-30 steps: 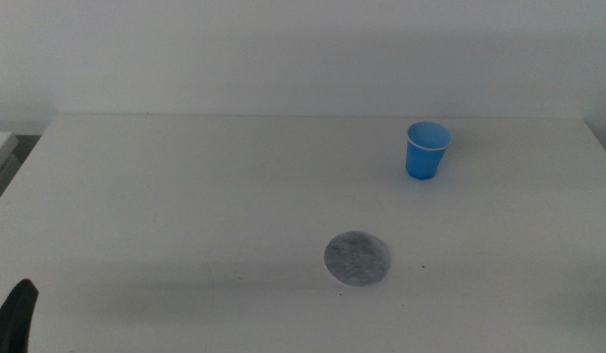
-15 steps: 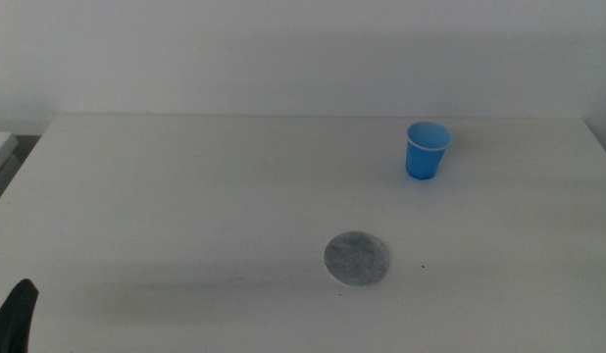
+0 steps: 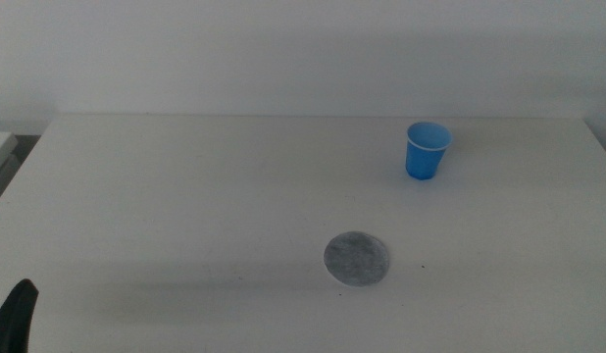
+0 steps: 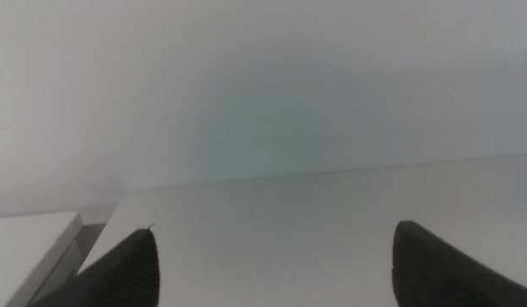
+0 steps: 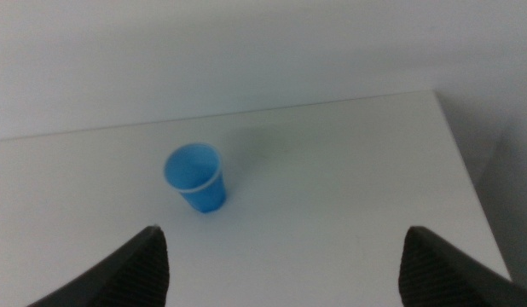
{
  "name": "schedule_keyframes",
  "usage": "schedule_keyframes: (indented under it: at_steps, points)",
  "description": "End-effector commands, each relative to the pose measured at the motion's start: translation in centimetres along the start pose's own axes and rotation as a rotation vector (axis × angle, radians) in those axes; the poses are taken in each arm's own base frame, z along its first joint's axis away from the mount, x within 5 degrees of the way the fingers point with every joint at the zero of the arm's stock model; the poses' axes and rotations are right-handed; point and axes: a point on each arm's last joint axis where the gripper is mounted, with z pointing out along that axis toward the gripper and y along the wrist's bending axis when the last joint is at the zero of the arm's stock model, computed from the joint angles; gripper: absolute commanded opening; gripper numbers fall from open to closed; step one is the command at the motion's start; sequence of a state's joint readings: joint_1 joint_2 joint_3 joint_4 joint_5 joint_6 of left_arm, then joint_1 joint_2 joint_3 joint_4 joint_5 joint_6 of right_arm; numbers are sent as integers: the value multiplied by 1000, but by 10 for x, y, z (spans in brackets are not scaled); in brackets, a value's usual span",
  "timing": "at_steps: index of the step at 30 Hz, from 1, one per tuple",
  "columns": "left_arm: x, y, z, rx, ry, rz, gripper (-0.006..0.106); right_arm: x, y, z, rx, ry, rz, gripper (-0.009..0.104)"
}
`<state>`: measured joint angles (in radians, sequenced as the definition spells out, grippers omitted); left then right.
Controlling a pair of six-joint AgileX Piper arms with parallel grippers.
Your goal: Place an empty cup on a cup mat.
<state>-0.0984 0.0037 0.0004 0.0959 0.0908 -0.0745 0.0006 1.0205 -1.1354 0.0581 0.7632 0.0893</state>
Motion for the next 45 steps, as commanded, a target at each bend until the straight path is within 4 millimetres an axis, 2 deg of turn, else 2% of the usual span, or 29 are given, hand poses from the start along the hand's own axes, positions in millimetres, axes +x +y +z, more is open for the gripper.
schedule_keyframes:
  at_steps: [1,7,12,20,26,31,35,39,45]
  points:
    - [-1,0,0,2,-10,-3,94,-5,0,2,-8,-13,13,93]
    - [-1,0,0,2,-10,-3,94,-16,4,14,-40,-38,44,93]
    - [-1,0,0,2,-10,-3,94,-29,11,30,-105,-22,-31,93]
    - [-1,0,0,2,-10,-3,94,-57,17,90,-127,147,-22,93]
    - [-1,0,0,2,-10,-3,94,-66,39,142,-123,212,-70,89]
    - [-1,0,0,2,-10,-3,94,-63,59,194,-125,307,-80,88]
    - [-1,0,0,2,-10,-3,94,-56,63,238,-117,382,-42,88]
    - [-1,0,0,2,-10,-3,94,-38,62,278,-100,482,-32,88]
    - [-1,0,0,2,-10,-3,94,-4,60,324,-90,575,-19,88]
